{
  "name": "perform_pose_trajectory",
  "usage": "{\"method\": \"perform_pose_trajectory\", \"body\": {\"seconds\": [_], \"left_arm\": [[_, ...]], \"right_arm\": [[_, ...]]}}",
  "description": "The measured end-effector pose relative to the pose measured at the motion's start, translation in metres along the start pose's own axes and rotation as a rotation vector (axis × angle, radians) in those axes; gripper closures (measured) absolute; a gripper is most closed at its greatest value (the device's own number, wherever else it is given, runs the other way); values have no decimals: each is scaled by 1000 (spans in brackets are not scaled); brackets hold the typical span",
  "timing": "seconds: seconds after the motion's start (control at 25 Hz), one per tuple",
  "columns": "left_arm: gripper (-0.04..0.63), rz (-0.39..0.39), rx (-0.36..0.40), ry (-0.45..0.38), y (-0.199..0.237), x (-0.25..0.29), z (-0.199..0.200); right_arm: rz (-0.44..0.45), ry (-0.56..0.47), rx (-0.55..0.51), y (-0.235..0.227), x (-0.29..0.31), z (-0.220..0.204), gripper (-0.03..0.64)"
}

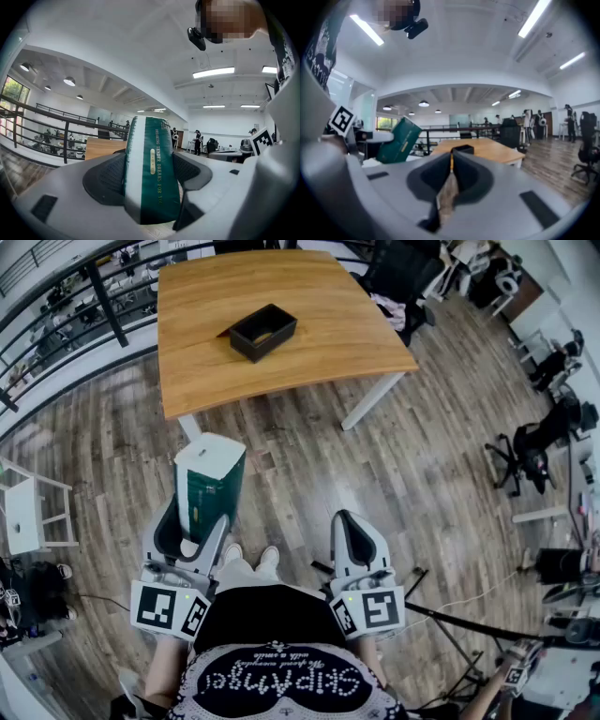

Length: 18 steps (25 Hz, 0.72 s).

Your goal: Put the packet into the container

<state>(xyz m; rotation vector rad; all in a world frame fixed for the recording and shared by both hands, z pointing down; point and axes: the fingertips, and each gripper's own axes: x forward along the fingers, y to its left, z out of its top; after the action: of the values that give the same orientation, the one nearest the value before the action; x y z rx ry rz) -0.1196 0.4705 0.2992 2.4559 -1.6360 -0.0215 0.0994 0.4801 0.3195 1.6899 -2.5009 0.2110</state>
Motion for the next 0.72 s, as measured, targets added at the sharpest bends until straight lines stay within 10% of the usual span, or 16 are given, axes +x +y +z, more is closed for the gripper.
{"method": "perform_pose_trajectory", "body": {"seconds": [0.72], "left_arm": [[256,5,-7,-30,-5,-2,9]], "right_arm": [[-15,-4,12,-12,-11,1,578]]}}
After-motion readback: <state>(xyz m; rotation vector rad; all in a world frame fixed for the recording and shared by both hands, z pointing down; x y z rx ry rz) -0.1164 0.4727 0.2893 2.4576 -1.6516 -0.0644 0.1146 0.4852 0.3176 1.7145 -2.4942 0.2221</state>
